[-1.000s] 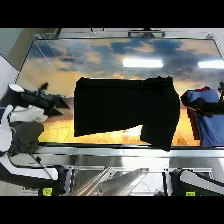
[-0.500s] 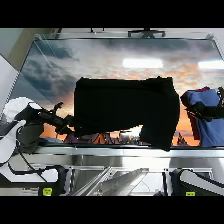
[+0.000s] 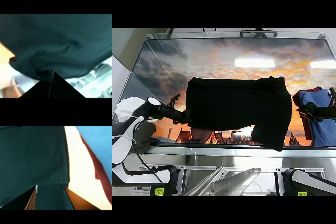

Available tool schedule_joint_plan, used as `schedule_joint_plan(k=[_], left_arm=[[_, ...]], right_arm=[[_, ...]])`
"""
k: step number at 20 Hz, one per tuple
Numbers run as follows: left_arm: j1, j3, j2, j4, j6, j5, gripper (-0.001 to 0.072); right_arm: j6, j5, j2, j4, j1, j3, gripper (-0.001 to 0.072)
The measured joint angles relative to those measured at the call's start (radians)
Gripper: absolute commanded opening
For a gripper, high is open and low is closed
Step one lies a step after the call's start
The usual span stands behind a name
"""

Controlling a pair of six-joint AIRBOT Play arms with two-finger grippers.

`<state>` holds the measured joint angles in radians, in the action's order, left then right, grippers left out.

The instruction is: Fold the shirts.

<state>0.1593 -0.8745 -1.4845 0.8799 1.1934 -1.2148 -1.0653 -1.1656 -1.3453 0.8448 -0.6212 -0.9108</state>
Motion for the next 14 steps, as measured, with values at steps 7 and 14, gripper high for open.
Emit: schedule_joint_plan(k=[7, 14], left_arm=[[0.134, -0.105, 0.000, 0.121, 0.029, -0.084, 0.0024], [0.167, -0.090, -0.030, 0.137, -0.001, -0.092, 0.0024]], right_arm=[[-0.028, -0.015, -0.010, -0.003, 0.012, 0.046, 0.0372], [-0.072, 0.013, -0.098, -0.003, 0.138, 0.108, 0.0371]])
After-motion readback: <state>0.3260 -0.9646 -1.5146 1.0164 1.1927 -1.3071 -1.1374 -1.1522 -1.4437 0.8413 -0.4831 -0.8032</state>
